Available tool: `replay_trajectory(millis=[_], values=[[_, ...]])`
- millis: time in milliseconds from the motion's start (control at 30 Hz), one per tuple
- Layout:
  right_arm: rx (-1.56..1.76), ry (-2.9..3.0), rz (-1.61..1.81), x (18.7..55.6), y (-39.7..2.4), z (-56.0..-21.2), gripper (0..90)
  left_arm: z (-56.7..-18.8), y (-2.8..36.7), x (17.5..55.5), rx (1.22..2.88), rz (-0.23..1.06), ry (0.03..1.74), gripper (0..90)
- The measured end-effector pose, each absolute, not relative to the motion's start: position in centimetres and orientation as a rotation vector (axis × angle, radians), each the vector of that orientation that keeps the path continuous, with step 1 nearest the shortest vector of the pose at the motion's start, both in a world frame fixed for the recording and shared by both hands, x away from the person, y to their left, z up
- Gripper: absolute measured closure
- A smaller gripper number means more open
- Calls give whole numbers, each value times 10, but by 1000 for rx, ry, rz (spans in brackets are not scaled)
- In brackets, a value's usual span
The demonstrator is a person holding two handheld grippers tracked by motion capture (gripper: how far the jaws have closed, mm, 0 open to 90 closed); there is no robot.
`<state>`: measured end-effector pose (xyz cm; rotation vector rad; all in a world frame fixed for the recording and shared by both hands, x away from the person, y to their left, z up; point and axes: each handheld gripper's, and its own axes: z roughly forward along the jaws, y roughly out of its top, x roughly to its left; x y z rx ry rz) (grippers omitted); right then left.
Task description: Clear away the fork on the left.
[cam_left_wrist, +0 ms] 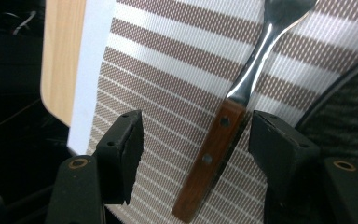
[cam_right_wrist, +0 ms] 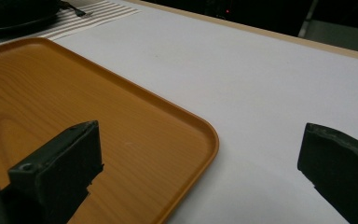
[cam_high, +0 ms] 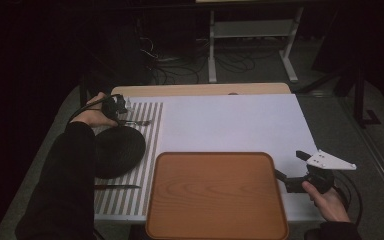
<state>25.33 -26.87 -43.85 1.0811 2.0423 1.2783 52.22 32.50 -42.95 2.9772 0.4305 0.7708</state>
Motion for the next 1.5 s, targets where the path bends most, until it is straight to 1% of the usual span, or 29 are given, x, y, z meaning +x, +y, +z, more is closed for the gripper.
replay_trajectory(millis=[33,67,133,200,233,300,400,467,633,733,767,900,967,1000,1033,1067,1100,1133,1233,1267,1300,1333,1400,1500], values=[[1082,2041,1276,254,-269,-439,0,-430,324,525,2981,736,423,355],[1084,2040,1276,254,-269,-439,0,-430,324,525,2981,736,423,373],[1086,2038,1277,253,-269,-439,0,-430,325,527,2986,697,421,383],[1082,2040,1274,253,-269,-439,0,-429,326,528,2988,660,438,421],[1082,2040,1274,253,-269,-439,0,-429,326,529,3000,645,441,421],[1077,2050,1273,253,-269,-439,0,-429,327,531,3000,605,454,454],[1073,2056,1274,253,-269,-439,0,-428,328,533,3004,585,457,440],[1074,2055,1273,253,-269,-439,0,-428,327,535,3008,585,456,433],[1083,2052,1269,253,-269,-439,0,-431,327,537,3054,583,417,498],[1084,2052,1267,253,-269,-439,0,-435,327,538,3068,580,402,509],[1085,2052,1265,253,-269,-439,0,-436,326,538,3073,575,392,527],[1085,2050,1264,253,-269,-440,0,-438,326,540,3077,545,389,553],[1085,2050,1263,253,-269,-440,0,-440,326,540,3081,531,388,578],[1085,2052,1263,253,-269,-440,0,-440,325,539,3084,523,385,623],[1085,2052,1263,253,-269,-440,0,-440,325,539,3085,520,380,623],[1084,2052,1262,253,-269,-440,0,-440,325,539,3087,513,382,663],[1084,2052,1262,253,-269,-440,0,-440,325,539,3087,500,384,663],[1084,2053,1262,253,-269,-440,0,-441,325,538,3087,497,389,690],[1083,2053,1262,253,-269,-440,0,-440,324,538,3092,501,396,726],[1083,2053,1262,253,-269,-440,0,-440,324,538,3089,504,404,726],[1083,2054,1262,254,-269,-440,0,-441,324,538,3069,498,445,738],[1083,2054,1261,254,-269,-440,0,-441,325,538,3048,499,462,771],[1082,2054,1260,254,-269,-440,0,-440,328,537,3030,500,500,774],[1082,2053,1260,254,-269,-440,0,-440,329,535,3040,515,473,775]])
